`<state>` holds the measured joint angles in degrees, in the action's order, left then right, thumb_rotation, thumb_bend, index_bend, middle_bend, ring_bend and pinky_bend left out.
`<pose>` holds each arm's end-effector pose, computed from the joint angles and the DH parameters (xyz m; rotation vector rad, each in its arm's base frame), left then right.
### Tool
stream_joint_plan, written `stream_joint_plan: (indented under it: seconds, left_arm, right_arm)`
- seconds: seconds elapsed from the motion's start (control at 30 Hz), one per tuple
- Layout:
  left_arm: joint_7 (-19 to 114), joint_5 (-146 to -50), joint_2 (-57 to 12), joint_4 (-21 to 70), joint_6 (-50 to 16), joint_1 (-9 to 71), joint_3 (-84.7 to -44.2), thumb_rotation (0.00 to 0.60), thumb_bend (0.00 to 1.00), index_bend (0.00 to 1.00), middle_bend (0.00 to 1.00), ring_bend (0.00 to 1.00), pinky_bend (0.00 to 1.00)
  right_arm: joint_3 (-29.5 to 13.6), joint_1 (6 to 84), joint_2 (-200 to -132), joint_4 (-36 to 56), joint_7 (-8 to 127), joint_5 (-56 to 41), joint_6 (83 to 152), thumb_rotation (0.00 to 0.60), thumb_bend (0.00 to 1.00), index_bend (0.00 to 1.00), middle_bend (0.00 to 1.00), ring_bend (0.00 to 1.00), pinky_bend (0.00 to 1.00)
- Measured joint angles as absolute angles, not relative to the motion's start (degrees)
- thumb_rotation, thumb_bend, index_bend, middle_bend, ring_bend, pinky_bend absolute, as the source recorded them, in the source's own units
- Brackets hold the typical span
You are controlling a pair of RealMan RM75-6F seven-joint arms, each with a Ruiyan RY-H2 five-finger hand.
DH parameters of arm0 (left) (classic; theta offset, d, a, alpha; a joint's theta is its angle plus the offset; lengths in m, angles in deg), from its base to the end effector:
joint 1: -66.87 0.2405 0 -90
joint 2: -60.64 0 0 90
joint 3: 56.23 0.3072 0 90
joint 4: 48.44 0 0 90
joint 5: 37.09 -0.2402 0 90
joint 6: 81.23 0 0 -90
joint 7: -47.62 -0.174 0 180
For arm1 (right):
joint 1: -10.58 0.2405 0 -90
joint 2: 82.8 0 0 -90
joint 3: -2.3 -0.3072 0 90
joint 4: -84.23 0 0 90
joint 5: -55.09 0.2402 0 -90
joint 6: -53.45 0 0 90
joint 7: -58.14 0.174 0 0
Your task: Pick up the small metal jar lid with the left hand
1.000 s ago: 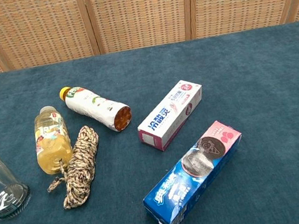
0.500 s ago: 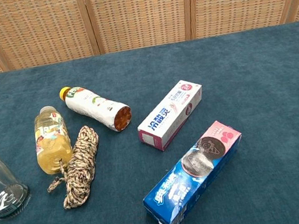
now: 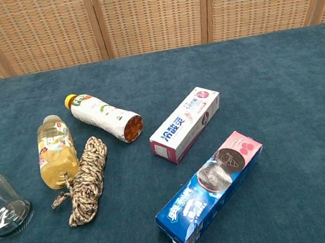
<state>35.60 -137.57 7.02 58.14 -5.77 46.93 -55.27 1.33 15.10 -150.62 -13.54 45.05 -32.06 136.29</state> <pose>-0.2424 0.2594 0.1430 -1.9207 -0.5764 -0.9550 -0.3418 -0.2044 0.1077 1.4832 -0.8939 0.8225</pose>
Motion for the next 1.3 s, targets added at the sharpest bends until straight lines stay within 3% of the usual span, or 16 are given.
stream_joint_plan:
  seconds: [1.3]
  left_arm:
    - [36.0, -135.9, 3.9, 53.1, -6.2, 47.7, -55.4, 0.600, 0.42, 0.62, 0.00, 0.00, 0.00]
  right_arm:
    - [1.3, 15.1, -150.7, -14.0, 44.3, -31.9, 136.0, 0.600, 0.00, 0.00, 0.00, 0.00, 0.00]
